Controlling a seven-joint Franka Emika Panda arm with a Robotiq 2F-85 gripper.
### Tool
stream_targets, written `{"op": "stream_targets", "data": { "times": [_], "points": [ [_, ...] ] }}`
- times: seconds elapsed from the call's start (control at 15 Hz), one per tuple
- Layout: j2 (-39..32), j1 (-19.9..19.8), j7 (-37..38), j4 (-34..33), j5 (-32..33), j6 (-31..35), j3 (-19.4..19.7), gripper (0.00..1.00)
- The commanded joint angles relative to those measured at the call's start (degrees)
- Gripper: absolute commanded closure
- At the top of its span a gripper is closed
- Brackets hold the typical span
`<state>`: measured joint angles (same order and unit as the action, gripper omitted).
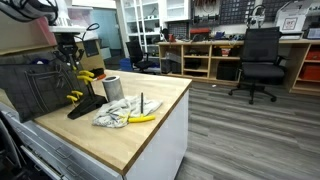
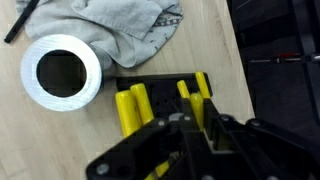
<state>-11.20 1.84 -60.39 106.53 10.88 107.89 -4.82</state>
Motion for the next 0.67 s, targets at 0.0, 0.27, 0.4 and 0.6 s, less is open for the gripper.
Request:
{"op": "stream_targets", "data": {
  "times": [0.0, 0.27, 0.4, 0.6],
  "points": [
    [3.0, -0.2, -0.6, 3.0, -0.4, 0.5, 0.0, 0.96],
    [2.4, 0.0, 0.6, 2.8, 0.1, 1.6, 0.1, 0.96],
    [1.9, 0.0, 1.1, 2.2, 0.2, 2.3, 0.2, 0.96],
    [1.6, 0.0, 1.7, 1.7, 0.1, 3.7, 0.3, 0.96]
  ]
}}
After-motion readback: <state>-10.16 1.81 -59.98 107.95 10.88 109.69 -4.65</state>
